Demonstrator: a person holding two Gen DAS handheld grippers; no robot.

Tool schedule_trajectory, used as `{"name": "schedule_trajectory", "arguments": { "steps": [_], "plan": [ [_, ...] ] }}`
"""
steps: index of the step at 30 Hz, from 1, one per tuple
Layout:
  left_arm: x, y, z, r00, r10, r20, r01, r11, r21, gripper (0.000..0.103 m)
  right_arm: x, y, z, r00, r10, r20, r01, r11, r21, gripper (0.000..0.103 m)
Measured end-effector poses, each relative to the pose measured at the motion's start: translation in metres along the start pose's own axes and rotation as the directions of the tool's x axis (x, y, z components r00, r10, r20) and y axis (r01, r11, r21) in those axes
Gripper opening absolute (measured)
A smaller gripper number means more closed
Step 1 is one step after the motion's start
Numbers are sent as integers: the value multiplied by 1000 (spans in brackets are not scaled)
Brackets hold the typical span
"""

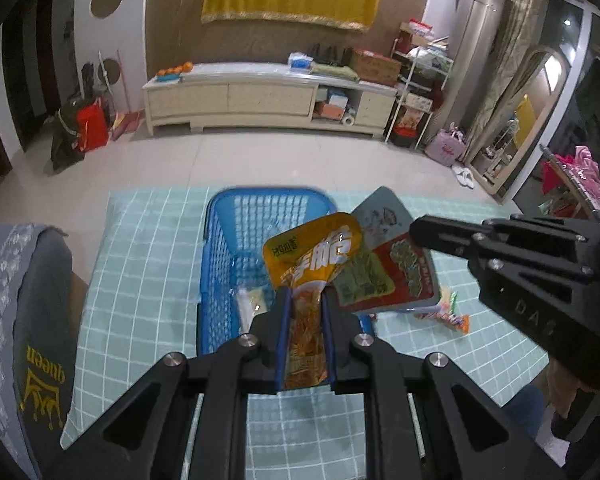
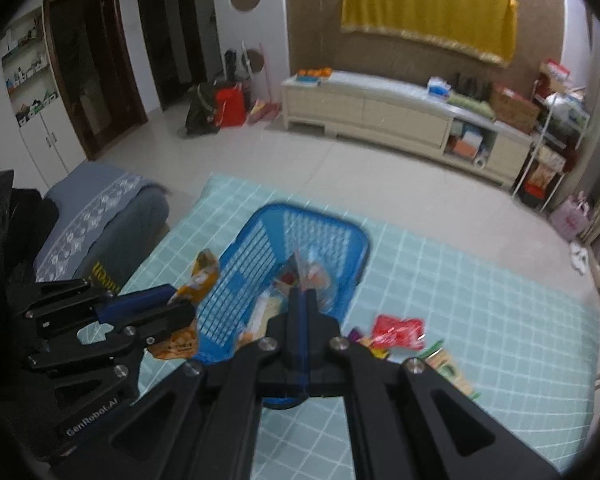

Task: Organize snacks
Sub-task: 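Carry the snack bag and sausage pack over the blue basket with both tools, then open both tools to drop the snack bag and sausage pack into the basket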

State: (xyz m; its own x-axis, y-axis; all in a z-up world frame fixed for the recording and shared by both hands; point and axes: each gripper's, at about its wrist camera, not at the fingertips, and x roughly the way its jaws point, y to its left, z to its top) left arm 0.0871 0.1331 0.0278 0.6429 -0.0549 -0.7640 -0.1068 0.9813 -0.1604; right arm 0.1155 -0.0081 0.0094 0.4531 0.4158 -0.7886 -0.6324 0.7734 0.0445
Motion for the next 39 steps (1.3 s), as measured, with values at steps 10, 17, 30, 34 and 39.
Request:
{"name": "schedule_trajectory", "arguments": {
  "steps": [10, 17, 30, 34, 39],
  "plan": [
    [37, 39, -28, 996, 11, -85, -17, 998, -66, 14, 76, 19, -30, 979, 120, -166, -110, 992, 63, 2],
    [52, 42, -26, 995, -3, -102, -5, 997, -80, 14, 91, 16, -27, 980, 54, -193, -50, 998, 27, 2],
    [53, 41, -25, 995, -12, -98, 6, 998, -62, 14, 88, 7, -28, 984, -132, -120, 124, 990, -70, 95],
    [52, 40, -24, 995, -16, -96, 10, 998, -56, 14, 85, -8, -27, 984, -103, -143, 104, 995, 0, 97],
    [56, 36, -23, 995, -23, -99, 18, 999, -45, 14, 82, -21, -33, 984, -102, -148, 109, 993, 43, 97]
  ]
}}
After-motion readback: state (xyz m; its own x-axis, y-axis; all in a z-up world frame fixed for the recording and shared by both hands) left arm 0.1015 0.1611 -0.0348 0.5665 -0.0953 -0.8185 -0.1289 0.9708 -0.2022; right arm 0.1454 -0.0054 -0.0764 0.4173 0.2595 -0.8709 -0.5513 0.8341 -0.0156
